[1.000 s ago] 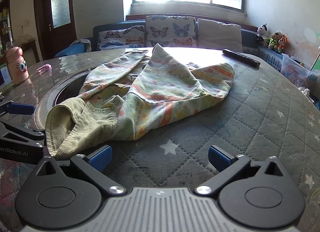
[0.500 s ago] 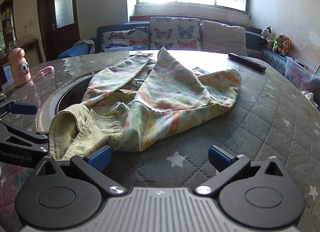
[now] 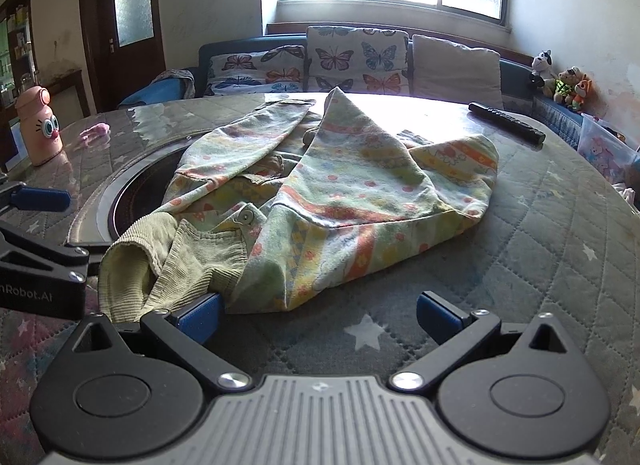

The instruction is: Fold clothes

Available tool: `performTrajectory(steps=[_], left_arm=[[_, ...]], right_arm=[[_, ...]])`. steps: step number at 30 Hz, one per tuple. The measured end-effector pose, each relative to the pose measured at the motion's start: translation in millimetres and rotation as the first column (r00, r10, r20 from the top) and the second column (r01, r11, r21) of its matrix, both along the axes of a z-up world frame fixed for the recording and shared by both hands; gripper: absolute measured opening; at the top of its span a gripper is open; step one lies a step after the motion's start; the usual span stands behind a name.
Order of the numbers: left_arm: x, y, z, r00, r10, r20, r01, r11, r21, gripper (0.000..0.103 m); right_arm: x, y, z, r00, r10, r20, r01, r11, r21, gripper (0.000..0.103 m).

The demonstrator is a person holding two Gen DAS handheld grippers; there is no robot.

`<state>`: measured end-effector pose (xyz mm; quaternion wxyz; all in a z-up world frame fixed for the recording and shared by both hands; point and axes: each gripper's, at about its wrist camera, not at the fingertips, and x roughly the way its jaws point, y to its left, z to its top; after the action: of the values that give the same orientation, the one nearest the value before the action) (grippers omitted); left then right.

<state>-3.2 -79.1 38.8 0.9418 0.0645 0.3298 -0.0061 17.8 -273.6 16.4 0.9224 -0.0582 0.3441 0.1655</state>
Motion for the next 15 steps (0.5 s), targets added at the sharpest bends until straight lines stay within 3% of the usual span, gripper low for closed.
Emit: performTrajectory(steps=[11, 15], left_arm=[[13, 13, 12, 0.999, 0.036, 0.039, -0.036, 0.999, 0.020, 0.103], [19, 18, 19, 0.997, 0.052, 0.061, -0.054, 0.998, 0.024, 0.103]], right_arm=[[12, 4, 2, 1.000, 0.011, -0.021, -0.011, 1.000, 0.010, 0.103], [12, 1, 11, 0.998, 0.038, -0.045, -0.036, 0.998, 0.056, 0.103]])
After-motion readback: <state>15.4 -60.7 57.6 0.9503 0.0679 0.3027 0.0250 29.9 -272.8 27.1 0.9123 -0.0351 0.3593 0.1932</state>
